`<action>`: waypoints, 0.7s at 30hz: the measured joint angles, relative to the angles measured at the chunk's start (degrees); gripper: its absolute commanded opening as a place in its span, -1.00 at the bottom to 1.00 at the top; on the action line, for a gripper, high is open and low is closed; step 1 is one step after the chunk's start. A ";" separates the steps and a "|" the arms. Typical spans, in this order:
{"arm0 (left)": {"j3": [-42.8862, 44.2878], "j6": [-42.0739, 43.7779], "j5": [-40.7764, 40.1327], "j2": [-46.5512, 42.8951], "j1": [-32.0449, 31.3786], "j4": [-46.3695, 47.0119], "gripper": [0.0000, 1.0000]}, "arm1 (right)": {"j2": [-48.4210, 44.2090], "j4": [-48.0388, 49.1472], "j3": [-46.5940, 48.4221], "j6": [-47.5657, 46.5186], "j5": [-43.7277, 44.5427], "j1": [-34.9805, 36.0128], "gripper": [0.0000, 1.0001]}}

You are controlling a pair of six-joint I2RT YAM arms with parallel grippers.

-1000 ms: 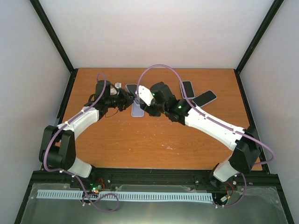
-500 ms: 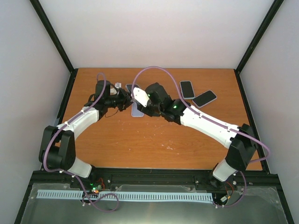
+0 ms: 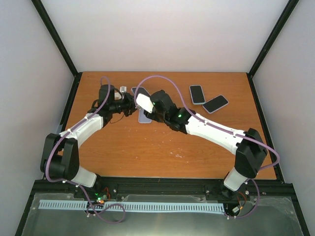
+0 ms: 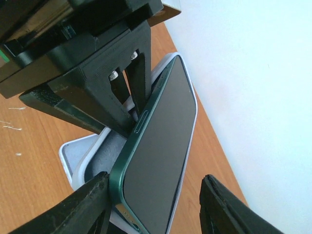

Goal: Take the phone out of the phone case
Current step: Remove the phone case from the phone.

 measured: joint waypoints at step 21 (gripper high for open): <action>-1.51 -0.57 -0.42 0.00 0.17 1.79 -0.99 | 5.25 14.34 -3.28 -12.74 6.73 0.98 -0.47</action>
